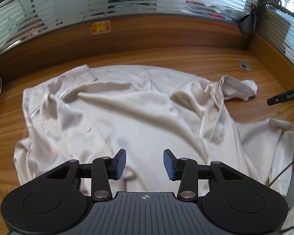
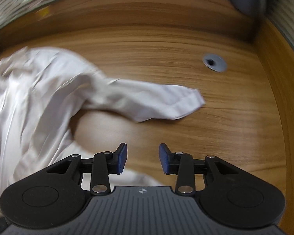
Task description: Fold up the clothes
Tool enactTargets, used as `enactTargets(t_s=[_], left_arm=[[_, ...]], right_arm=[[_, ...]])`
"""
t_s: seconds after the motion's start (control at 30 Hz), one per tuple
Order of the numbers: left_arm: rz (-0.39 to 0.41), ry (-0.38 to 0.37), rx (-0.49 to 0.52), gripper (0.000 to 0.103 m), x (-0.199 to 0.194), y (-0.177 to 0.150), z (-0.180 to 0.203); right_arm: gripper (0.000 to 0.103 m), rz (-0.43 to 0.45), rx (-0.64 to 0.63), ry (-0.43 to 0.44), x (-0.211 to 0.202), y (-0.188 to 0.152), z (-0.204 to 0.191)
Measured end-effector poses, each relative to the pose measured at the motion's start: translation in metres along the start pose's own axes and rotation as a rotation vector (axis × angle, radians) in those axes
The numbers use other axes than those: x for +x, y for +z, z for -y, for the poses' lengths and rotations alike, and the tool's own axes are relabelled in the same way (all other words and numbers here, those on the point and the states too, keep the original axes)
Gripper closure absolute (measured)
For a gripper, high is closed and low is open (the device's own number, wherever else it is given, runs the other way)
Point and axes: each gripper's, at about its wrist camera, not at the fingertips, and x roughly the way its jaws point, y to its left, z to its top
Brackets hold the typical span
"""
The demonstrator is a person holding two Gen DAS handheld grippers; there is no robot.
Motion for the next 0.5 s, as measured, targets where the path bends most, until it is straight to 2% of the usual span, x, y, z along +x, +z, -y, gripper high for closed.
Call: enactTargets(t_s=[0.1, 0.2, 0.23, 0.33, 0.5], left_arm=[[-0.006, -0.022, 0.029, 0.058, 0.007, 0.011, 0.005], [0.003, -0.039, 0.072, 0.058, 0.012, 0.019, 0.008], [0.007, -0.044, 0.079, 0.058, 0.013, 0.022, 0.008], [0.013, -0.061, 0.077, 0.057, 0.016, 0.028, 0.005], [0.029, -0.073, 0.072, 0.057, 0.019, 0.037, 0.000]], right_arm=[[0.062, -0.001, 0.164, 0.016, 0.011, 0.011, 0.019], [0.041, 0.001, 0.391, 0.043, 0.023, 0.016, 0.038], [0.038, 0.000, 0.468, 0.060, 0.027, 0.017, 0.043], [0.038, -0.007, 0.672, 0.117, 0.040, 0.016, 0.053], [0.039, -0.034, 0.859, 0.140, 0.061, 0.019, 0.050]])
